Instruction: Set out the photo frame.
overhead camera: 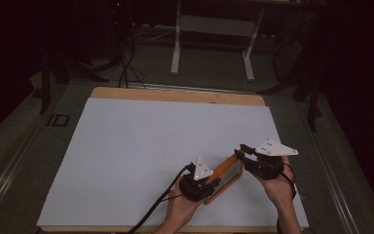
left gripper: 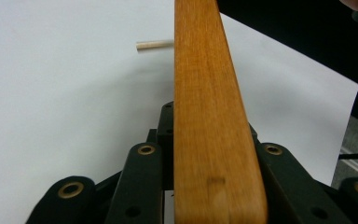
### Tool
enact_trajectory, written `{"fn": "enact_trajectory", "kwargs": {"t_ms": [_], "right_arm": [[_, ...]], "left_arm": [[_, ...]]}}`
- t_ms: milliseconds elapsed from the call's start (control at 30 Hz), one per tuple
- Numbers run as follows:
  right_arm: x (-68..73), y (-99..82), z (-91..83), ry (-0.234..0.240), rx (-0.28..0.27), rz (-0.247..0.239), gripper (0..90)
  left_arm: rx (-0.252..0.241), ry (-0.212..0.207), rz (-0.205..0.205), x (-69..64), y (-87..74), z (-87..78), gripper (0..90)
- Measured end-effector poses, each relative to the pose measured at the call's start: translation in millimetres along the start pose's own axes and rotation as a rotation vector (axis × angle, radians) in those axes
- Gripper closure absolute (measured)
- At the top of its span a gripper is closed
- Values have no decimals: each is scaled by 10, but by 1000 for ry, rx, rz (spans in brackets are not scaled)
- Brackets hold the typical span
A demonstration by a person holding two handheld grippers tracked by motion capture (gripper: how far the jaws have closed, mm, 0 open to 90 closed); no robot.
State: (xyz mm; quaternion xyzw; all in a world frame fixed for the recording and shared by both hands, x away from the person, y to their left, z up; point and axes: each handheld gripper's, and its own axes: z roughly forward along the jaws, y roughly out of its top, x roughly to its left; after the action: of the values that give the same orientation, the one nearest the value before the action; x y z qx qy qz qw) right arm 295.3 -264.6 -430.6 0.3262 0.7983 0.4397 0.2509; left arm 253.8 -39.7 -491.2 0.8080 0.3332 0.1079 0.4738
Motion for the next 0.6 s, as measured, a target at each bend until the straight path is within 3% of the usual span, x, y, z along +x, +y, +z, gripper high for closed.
{"fn": "enact_trajectory", "kwargs": {"t_ms": [133,333,467,500,600], "right_arm": [[-4,-57,11,-2,26,0,813],[-19,-102,-22,1,26,3,868],[-26,-116,-30,7,21,9,878],[-29,-119,-32,9,20,12,879],[-27,-118,-31,9,21,11,881]], "left_arm": [[-5,-4,0,1,-9,-2,735],[-24,-16,5,15,-43,2,727],[-16,-26,1,19,-94,21,659],[-20,-37,7,31,-186,38,608],[-27,-49,-2,45,-261,41,587]]}}
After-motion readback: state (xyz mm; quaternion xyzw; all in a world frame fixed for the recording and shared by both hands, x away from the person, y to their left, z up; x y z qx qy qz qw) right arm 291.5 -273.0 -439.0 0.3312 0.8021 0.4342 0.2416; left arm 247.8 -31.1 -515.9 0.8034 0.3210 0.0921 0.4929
